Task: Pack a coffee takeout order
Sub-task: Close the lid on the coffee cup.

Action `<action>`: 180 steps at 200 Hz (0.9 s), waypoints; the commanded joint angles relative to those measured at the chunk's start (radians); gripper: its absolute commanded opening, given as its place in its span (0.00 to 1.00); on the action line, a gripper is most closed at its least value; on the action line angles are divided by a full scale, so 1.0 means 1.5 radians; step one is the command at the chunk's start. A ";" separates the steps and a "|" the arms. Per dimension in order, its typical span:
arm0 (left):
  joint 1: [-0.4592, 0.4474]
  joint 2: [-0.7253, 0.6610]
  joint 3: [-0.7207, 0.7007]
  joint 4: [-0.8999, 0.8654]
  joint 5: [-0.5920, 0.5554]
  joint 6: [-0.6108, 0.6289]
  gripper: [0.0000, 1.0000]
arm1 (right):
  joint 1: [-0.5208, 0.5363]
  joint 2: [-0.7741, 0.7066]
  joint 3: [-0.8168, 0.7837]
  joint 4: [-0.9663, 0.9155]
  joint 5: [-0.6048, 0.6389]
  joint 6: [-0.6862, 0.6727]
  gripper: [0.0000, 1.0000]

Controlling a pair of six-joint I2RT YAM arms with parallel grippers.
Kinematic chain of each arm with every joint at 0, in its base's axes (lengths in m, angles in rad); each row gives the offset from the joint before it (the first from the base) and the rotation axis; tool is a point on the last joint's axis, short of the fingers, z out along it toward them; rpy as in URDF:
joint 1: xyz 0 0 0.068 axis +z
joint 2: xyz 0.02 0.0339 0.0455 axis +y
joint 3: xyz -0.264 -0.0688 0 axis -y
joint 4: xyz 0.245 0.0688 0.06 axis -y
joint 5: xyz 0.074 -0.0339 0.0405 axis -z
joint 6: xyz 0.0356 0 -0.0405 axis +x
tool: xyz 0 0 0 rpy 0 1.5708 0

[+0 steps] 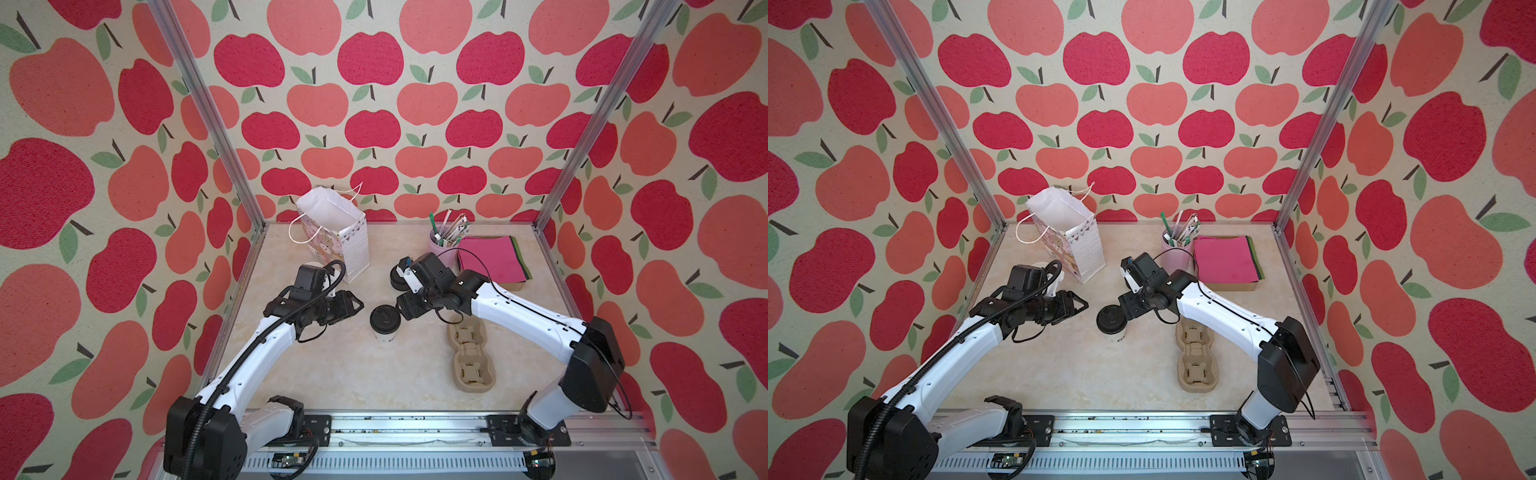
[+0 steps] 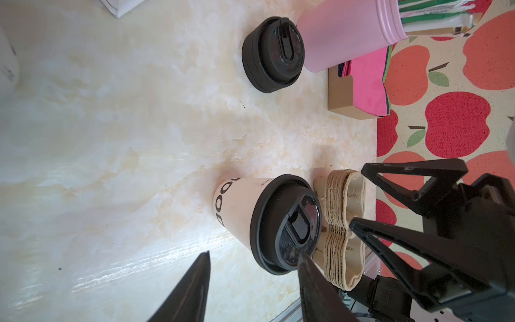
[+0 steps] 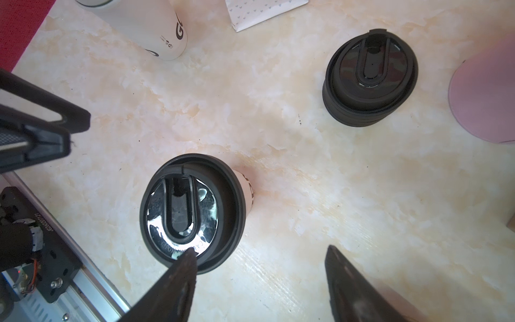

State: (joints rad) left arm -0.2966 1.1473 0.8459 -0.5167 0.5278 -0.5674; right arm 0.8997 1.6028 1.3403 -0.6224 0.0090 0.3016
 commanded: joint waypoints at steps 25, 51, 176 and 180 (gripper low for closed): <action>0.001 0.035 -0.027 0.068 0.084 -0.014 0.47 | -0.002 0.030 0.031 -0.022 -0.054 0.034 0.65; 0.001 0.053 -0.036 0.089 0.097 -0.019 0.43 | -0.002 0.047 0.037 -0.020 -0.067 0.038 0.62; -0.019 0.113 -0.045 0.104 0.106 -0.015 0.32 | -0.007 0.107 0.043 -0.006 -0.093 0.045 0.45; -0.019 0.114 -0.045 0.102 0.105 -0.015 0.32 | -0.007 0.108 0.042 -0.006 -0.093 0.045 0.44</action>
State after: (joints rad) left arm -0.3172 1.3010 0.7898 -0.3737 0.6720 -0.5896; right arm 0.8944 1.7363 1.3918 -0.6109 -0.1154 0.3511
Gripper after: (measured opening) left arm 0.320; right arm 0.447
